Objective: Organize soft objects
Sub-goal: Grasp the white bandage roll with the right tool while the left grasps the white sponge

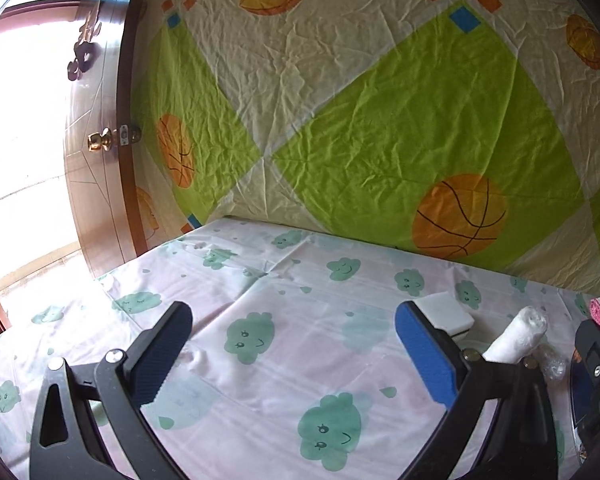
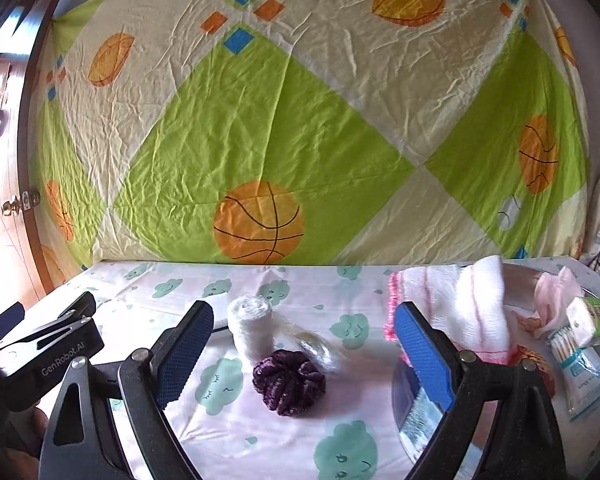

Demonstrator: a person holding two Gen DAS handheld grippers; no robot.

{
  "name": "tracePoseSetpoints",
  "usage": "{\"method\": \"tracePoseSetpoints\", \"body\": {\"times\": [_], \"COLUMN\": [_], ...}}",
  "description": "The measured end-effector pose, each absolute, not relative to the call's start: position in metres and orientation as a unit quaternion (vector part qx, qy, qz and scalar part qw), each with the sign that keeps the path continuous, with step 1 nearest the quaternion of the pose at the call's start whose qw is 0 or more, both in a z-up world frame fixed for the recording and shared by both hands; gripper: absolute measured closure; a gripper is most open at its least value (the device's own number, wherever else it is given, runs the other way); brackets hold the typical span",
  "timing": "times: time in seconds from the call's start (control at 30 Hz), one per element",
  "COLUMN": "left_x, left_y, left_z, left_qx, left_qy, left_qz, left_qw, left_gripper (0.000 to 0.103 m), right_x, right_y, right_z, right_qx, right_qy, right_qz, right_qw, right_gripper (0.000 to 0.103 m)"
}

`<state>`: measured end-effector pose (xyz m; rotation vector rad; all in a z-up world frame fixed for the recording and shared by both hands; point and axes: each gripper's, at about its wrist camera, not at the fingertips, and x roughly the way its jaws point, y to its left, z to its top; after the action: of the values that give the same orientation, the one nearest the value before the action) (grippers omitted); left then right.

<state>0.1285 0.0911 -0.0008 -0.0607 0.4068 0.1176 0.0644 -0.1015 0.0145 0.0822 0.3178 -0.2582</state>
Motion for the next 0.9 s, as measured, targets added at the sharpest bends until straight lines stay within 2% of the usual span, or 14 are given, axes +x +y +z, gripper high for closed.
{"method": "tracePoseSetpoints", "body": {"times": [0.3, 0.4, 0.47, 0.5, 0.57, 0.73, 0.9], "left_x": [0.136, 0.136, 0.135, 0.135, 0.134, 0.132, 0.129], "left_y": [0.113, 0.110, 0.109, 0.109, 0.110, 0.111, 0.096], "left_z": [-0.005, -0.004, -0.003, -0.003, -0.003, -0.002, 0.001], "left_qx": [-0.058, -0.053, -0.051, -0.051, -0.056, -0.062, -0.031], "left_qy": [0.219, 0.217, 0.215, 0.214, 0.212, 0.209, 0.199], "left_qz": [0.095, 0.094, 0.089, 0.086, 0.079, 0.062, 0.039], "left_qw": [0.969, 0.970, 0.971, 0.972, 0.972, 0.974, 0.979], "left_gripper": [0.000, 0.000, 0.000, 0.000, 0.000, 0.000, 0.000], "right_x": [0.140, 0.162, 0.175, 0.180, 0.179, 0.119, 0.053], "right_y": [-0.093, -0.088, -0.085, -0.086, -0.086, -0.088, -0.102], "right_z": [0.000, -0.009, -0.017, -0.021, -0.020, 0.007, 0.026], "right_qx": [0.036, 0.022, 0.013, 0.012, 0.014, 0.045, 0.057], "right_qy": [0.246, 0.294, 0.332, 0.344, 0.342, 0.230, 0.170], "right_qz": [-0.090, -0.084, -0.084, -0.086, -0.087, -0.049, -0.041], "right_qw": [0.965, 0.952, 0.939, 0.935, 0.936, 0.971, 0.983], "right_gripper": [0.011, 0.029, 0.048, 0.071, 0.070, 0.070, 0.070]}}
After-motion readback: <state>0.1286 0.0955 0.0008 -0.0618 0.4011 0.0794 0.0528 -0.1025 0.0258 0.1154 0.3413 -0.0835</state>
